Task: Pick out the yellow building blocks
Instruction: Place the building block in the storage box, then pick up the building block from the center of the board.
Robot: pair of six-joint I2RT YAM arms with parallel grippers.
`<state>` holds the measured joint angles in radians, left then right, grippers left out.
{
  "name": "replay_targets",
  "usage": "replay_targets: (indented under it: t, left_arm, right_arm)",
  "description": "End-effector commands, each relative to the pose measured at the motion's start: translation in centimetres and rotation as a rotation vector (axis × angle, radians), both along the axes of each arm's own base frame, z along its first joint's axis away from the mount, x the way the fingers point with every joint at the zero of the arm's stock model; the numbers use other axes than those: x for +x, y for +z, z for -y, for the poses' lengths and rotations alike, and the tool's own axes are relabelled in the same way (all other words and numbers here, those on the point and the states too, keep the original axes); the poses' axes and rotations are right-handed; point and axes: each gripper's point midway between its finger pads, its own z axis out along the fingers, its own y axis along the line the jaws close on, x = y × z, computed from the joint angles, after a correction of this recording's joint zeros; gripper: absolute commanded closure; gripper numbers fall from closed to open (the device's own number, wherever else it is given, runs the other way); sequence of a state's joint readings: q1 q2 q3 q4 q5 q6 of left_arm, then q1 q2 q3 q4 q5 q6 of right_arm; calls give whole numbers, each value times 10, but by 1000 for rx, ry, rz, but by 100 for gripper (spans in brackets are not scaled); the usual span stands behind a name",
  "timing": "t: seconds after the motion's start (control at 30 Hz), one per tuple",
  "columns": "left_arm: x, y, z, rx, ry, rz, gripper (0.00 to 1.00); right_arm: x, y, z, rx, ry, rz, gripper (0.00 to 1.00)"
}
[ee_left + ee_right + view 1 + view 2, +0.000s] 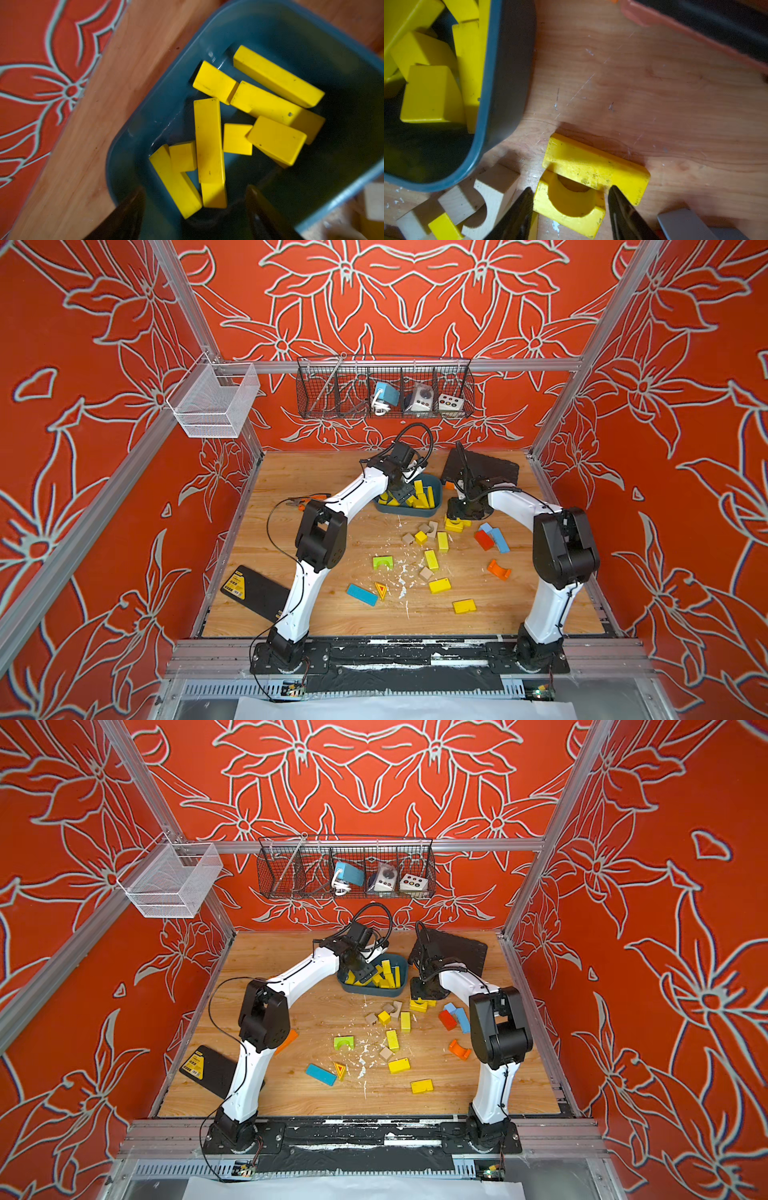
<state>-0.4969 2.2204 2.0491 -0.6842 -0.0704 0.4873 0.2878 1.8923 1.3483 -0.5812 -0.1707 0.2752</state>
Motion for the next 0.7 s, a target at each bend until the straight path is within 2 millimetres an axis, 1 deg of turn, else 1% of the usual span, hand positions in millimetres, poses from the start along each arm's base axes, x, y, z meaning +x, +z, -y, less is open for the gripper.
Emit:
replay_targets:
  t: [0.0,0.1,0.2,0.37,0.5,0.67]
  left_arm:
    - [-16,47,-12,-109,25,-14,21]
    - [-26,62,-23,-150,34,-35,21]
    - [-34,71,-37,-173,48,-41,21]
    - [-43,74,-61,-184,78,-38,21]
    - [-48,80,-82,-209,110,11,20]
    - [-54,82,-94,-206,117,16,20]
  right_arm:
    - [-3,-8,-5,22,39,-22,41]
    - [-5,-10,-8,36,60,-27,41]
    - [-7,-12,-12,53,83,-26,42]
    - [-11,-24,-13,37,103,-64,43]
    - [-18,-29,-10,10,103,-80,43]
    - [-29,-27,-5,-18,102,-81,44]
